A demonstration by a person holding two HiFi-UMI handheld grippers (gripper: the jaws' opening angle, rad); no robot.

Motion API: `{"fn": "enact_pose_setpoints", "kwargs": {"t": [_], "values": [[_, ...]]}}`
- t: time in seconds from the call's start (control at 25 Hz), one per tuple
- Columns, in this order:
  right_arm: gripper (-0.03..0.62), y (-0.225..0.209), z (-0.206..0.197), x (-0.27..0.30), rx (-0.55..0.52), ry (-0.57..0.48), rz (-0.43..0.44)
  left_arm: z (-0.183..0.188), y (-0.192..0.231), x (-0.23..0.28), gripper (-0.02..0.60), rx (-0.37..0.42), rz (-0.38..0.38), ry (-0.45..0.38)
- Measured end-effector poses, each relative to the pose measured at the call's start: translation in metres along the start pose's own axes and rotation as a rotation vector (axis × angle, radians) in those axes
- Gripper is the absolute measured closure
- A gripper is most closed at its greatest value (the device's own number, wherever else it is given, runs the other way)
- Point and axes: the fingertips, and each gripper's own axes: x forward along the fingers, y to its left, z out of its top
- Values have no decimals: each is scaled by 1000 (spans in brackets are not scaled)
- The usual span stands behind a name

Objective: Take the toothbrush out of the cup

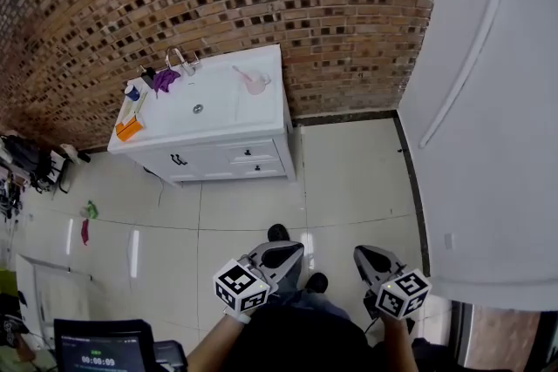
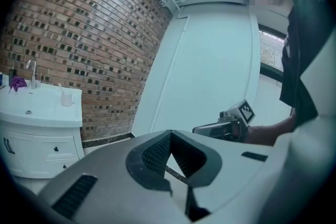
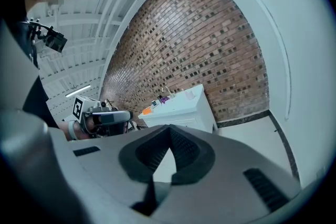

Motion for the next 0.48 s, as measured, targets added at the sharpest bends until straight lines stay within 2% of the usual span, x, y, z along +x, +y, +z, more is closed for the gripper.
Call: {"fn": "enact_pose_setpoints", "kwargs": {"t": [0.48], "values": [[608,-23,5,4,21,15,-13,4,11,17,577,-23,0,-8]]}}
